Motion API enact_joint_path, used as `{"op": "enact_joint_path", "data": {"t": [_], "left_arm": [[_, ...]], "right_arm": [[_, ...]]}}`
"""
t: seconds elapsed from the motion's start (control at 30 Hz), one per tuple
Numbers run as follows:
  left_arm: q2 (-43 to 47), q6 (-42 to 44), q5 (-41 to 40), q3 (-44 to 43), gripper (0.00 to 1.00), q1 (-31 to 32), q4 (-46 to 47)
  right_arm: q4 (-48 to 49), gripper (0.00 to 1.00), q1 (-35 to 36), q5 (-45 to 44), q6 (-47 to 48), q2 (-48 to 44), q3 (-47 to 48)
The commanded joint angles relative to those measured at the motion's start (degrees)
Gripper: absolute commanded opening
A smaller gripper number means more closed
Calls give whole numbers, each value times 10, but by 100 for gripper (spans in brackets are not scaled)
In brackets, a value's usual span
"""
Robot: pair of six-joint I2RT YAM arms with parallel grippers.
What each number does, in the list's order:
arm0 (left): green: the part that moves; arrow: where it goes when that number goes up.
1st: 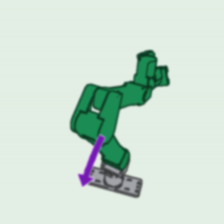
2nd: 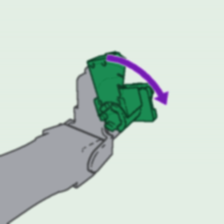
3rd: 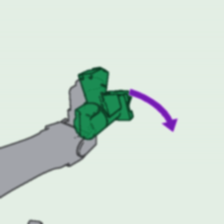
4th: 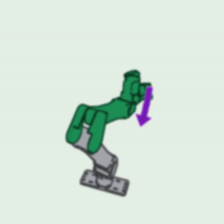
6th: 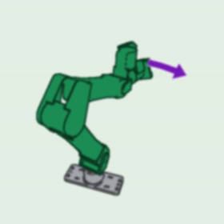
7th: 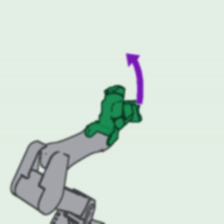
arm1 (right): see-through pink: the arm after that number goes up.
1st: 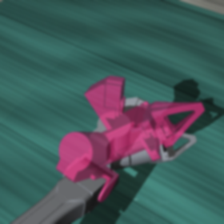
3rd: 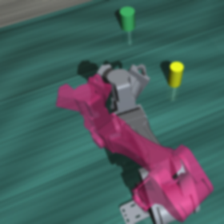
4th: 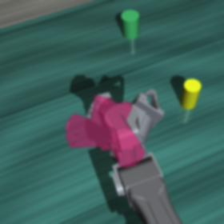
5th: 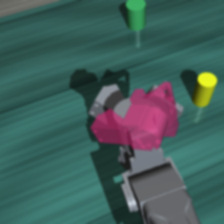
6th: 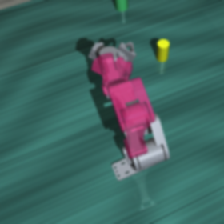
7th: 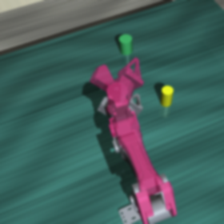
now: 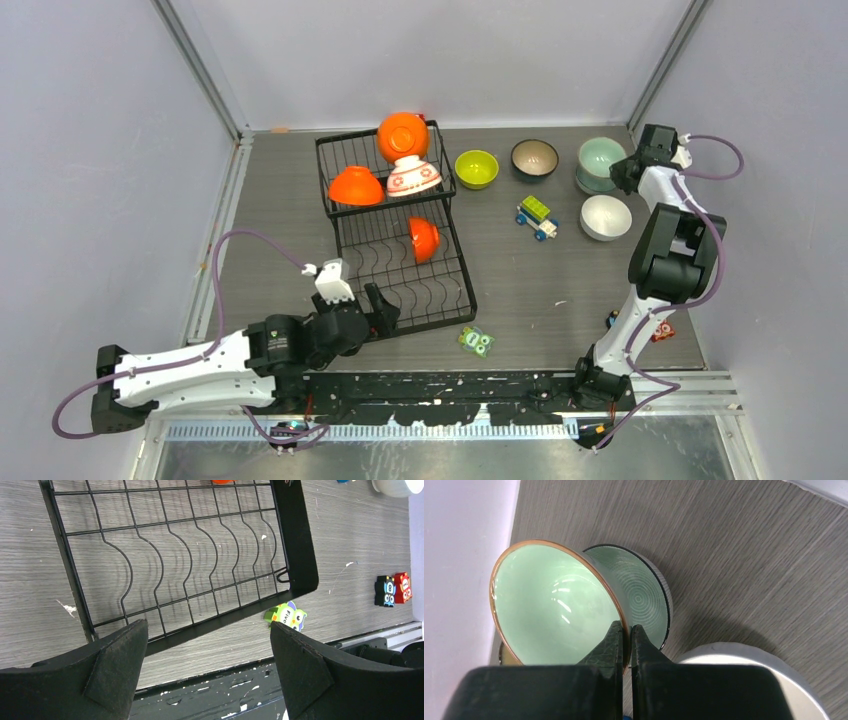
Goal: Unload the bowls from the dish rack
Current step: Place the bowl with the bowl.
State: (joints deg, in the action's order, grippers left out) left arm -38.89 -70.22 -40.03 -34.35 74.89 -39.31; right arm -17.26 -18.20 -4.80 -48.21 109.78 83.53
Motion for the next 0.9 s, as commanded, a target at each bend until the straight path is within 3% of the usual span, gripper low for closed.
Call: {"op": "enact_joint_path", "data": {"t": [0.0, 0.87], "left_arm": [[-2, -13, -18, 2, 93, 1, 8], [-5, -20, -11, 12, 93, 1, 14]], "right_arm": [[52, 1, -2, 7, -16, -6, 33], [31, 1, -2, -4, -12, 8, 26]]}}
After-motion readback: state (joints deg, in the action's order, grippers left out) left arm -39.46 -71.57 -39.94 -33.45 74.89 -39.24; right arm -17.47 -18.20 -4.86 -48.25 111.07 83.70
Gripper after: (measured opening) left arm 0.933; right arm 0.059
